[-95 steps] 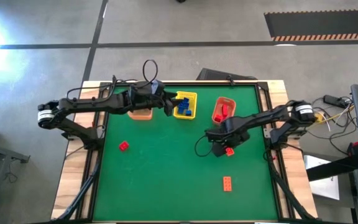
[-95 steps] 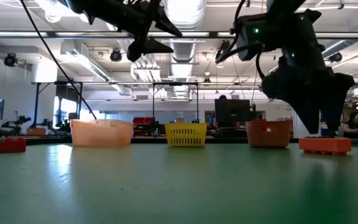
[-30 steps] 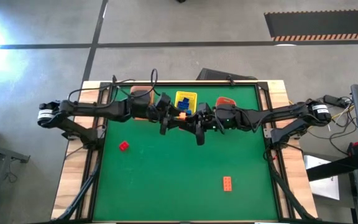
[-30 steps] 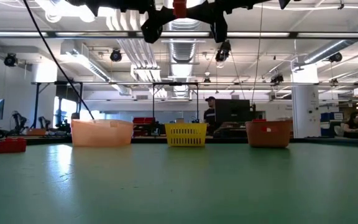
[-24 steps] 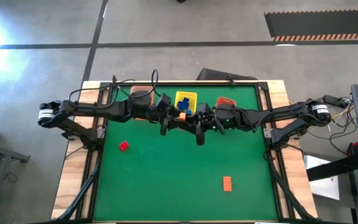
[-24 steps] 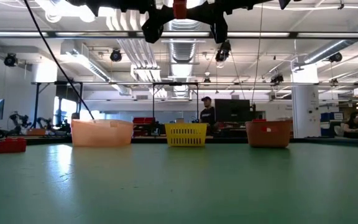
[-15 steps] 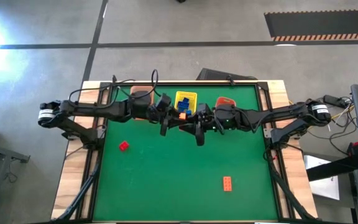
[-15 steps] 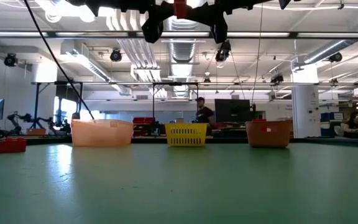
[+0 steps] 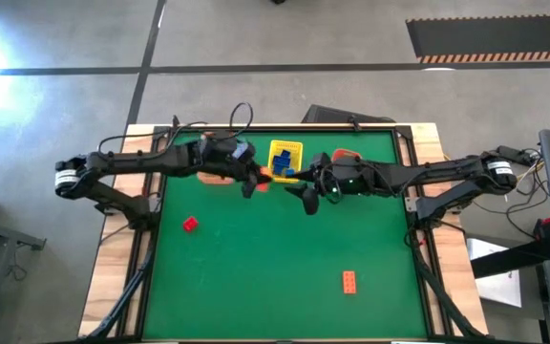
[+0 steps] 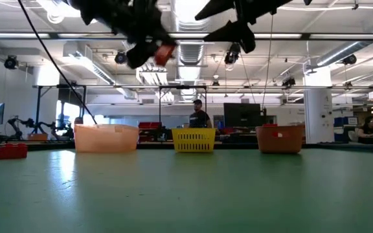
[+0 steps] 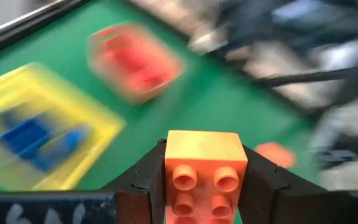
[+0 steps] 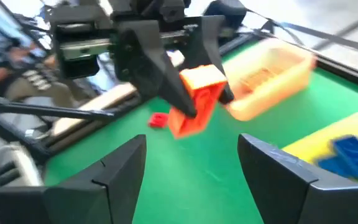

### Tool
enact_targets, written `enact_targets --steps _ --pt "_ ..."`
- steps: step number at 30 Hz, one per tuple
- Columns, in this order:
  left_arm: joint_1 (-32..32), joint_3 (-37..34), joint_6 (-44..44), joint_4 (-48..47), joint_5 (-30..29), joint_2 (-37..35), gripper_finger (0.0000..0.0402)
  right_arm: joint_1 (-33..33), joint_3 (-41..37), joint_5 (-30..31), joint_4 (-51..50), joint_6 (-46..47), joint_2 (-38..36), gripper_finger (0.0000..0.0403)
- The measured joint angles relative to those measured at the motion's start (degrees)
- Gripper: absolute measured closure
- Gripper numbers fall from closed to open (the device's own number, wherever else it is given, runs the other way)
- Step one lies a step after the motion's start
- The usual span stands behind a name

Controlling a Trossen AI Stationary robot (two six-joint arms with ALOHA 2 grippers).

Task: Sort & place blocks by color
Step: Put the orange game piece into the light orange bin

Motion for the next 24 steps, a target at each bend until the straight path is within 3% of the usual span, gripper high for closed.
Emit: enact_targets --steps 2,6,8,12,20,24 --pt "2.86 0.01 0.71 -8.28 -5.62 -0.35 0.0281 0.02 -0.01 1.61 -2.69 0.79 -0.82 0.0162" --pt "8.99 -0.10 -2.17 -29.76 -26.19 0.09 0.0277 0.04 -0.02 2.93 -3.54 0.81 -2.07 0.0169" --pt "12.45 -0.14 -2.23 -36.70 -32.05 0.66 0.0276 0.02 -0.02 2.99 -3.47 0.77 -2.33 0.0172" --pt "17.93 -0.16 1.02 -38.69 -32.33 1.61 0.0274 0.08 -0.02 2.99 -3.34 0.72 -2.27 0.0172" --pt "20.85 -0.16 2.20 -38.04 -31.64 4.05 0.0272 0.08 -0.04 2.97 -3.50 0.21 -2.05 0.0170" --pt "21.76 -0.15 -3.17 -38.03 -27.95 6.83 0.0272 0.08 -0.04 2.95 -3.58 0.15 -2.05 0.0172"
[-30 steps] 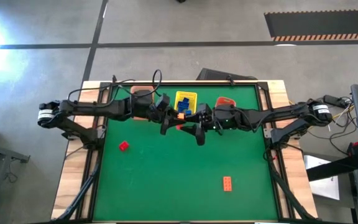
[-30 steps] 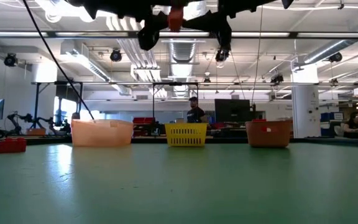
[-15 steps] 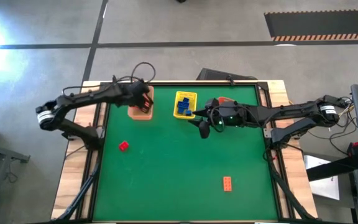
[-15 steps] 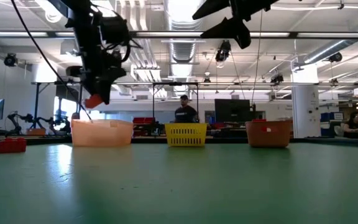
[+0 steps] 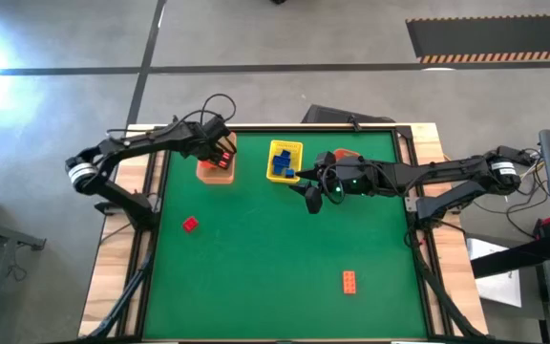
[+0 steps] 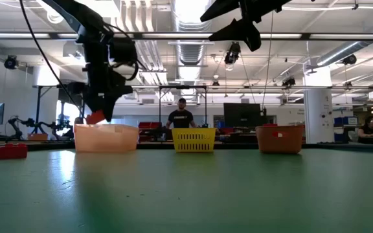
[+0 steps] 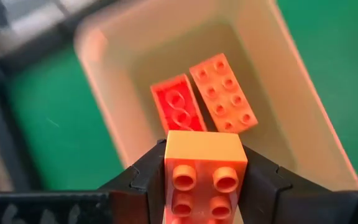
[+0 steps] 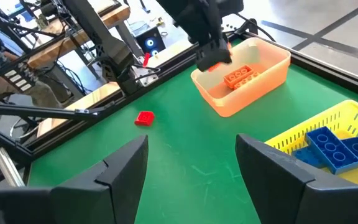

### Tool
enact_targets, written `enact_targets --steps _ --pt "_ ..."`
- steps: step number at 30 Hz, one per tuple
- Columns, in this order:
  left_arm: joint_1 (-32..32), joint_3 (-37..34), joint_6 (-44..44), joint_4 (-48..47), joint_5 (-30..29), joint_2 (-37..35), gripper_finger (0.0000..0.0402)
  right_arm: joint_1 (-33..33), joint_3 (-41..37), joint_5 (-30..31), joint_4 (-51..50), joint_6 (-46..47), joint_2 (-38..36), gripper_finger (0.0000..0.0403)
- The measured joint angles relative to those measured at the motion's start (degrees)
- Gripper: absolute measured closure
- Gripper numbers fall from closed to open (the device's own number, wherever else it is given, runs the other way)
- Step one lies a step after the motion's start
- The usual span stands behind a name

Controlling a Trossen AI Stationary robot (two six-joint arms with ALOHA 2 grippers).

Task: Sort & place blocks by color
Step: Put the orange game piece into the light orange bin

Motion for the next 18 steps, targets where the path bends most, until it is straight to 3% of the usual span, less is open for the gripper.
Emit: enact_targets --steps 3,6,18 --pt "1.73 0.52 -2.89 -0.18 6.27 3.09 0.0272 0.00 0.00 -0.04 -0.08 0.00 0.00 0.0172" --pt "2.66 1.63 -3.72 -0.48 8.34 6.16 0.0272 0.00 -0.02 -0.04 -0.11 0.00 0.02 0.0170" --pt "8.93 6.25 -3.67 -0.57 9.88 10.46 0.0272 0.00 -0.04 -0.07 -0.15 0.07 0.02 0.0170"
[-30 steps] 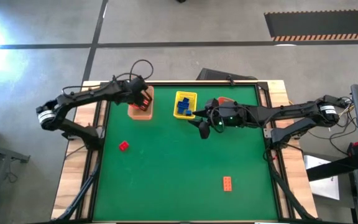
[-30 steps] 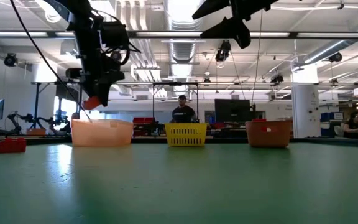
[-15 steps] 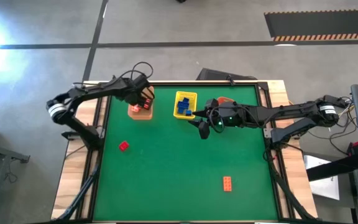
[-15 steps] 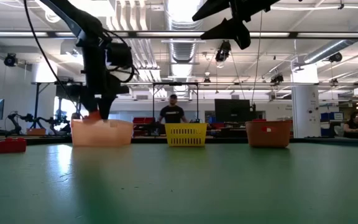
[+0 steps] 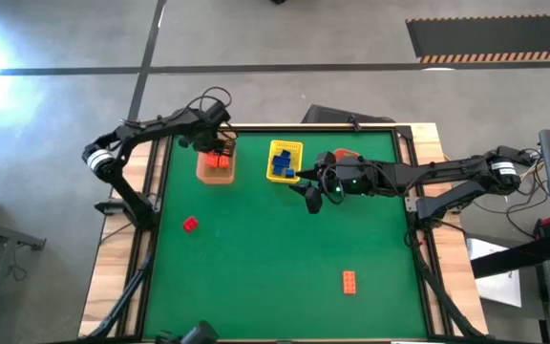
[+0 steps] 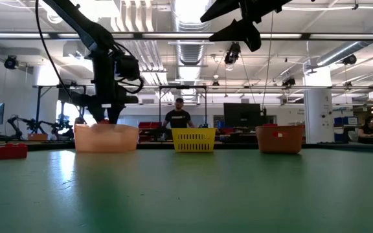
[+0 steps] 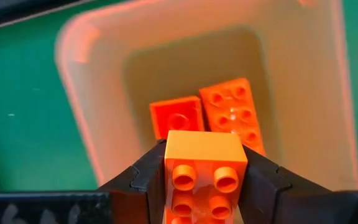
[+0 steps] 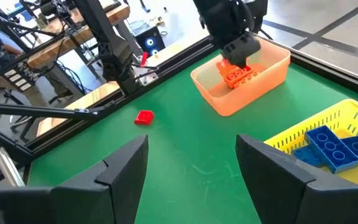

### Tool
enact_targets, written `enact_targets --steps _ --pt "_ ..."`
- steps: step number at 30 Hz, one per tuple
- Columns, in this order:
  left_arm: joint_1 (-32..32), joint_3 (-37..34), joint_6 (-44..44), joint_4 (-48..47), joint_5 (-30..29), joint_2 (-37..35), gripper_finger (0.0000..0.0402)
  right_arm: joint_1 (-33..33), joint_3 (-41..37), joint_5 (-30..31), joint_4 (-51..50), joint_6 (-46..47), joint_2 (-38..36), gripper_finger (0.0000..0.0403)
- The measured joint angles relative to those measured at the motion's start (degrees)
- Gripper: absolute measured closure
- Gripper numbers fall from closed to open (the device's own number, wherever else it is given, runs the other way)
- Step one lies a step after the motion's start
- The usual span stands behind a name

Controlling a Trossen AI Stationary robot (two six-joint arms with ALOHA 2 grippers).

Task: Sort & place blocks by color
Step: Put the orange game piece into the light orange bin, then put the red game piece into the orange bin

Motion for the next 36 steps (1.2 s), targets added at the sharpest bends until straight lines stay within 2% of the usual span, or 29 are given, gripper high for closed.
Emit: enact_targets --steps 6,15,20,28,36 --pt "3.42 0.04 1.46 -0.02 -0.03 0.00 0.0272 0.00 0.00 0.00 -0.04 -0.41 0.02 0.0170" --pt "3.42 -0.14 1.49 -0.03 0.06 -0.39 0.0231 0.00 0.00 -0.02 -0.04 -0.83 0.02 0.0170" --pt "3.21 -0.19 1.52 -0.05 0.24 -1.78 0.0222 0.00 0.00 -0.01 -0.03 -0.92 0.02 0.0170" --pt "0.62 -0.19 1.53 -0.05 1.10 -8.87 0.0221 0.00 0.00 0.00 -0.04 -1.03 0.02 0.0170" --pt "-7.24 -0.54 1.53 0.40 1.60 -18.98 0.0221 -0.09 0.00 0.04 0.02 -2.51 0.09 0.0170"
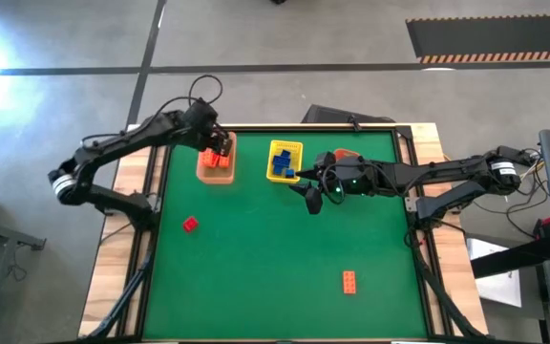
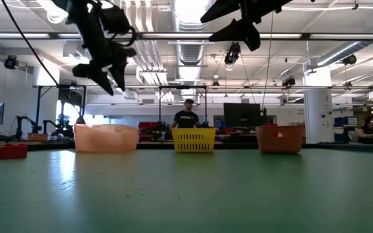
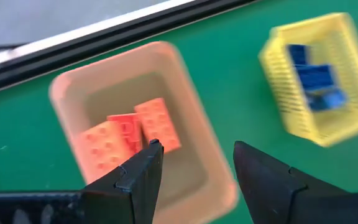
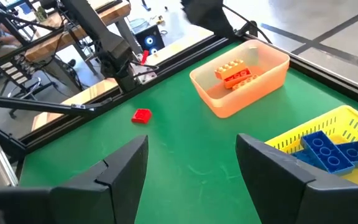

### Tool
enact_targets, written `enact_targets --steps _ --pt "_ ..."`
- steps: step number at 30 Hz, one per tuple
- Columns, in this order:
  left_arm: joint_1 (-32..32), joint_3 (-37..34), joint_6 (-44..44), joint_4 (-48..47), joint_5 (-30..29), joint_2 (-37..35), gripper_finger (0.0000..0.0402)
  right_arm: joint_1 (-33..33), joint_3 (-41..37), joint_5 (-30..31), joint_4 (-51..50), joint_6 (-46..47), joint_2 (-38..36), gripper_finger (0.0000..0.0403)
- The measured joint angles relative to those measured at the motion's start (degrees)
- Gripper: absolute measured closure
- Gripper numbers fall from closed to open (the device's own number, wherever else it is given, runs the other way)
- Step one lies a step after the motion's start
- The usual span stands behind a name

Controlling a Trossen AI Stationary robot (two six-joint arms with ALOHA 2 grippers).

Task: Sort & place blocks by color
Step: Put the red game piece into the orange bin

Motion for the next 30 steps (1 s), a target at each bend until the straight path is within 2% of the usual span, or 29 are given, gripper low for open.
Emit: enact_targets --steps 5,9,16,18,23,26,30 --pt "-6.71 -0.09 -0.04 1.61 -0.02 -3.80 0.0221 -0.28 0.00 0.15 0.06 -1.50 0.04 0.0170" --pt "-12.94 -0.11 -0.79 2.00 0.17 -5.33 0.0221 -0.28 0.00 2.47 0.64 -3.57 0.04 0.0170" --pt "-24.80 -1.21 -9.11 2.00 0.65 -5.42 0.0221 -0.28 0.00 6.43 0.95 -6.83 0.04 0.0170" --pt "-28.35 -2.21 -12.93 1.96 2.33 -5.17 0.0221 -0.28 -0.01 7.66 1.25 -7.94 0.04 0.0170" --pt "-36.71 -6.80 -25.49 -1.14 9.11 -4.93 0.0221 -0.28 -0.02 9.70 2.67 -11.40 0.04 0.0170" --pt "-40.52 -11.08 -33.12 -5.14 10.07 -4.96 0.0221 -0.28 -0.01 10.49 2.97 -12.98 0.04 0.0170" --pt "-41.93 -16.78 -33.54 -10.37 10.90 -5.13 0.0221 -0.28 0.00 10.49 3.99 -13.52 0.10 0.0170"
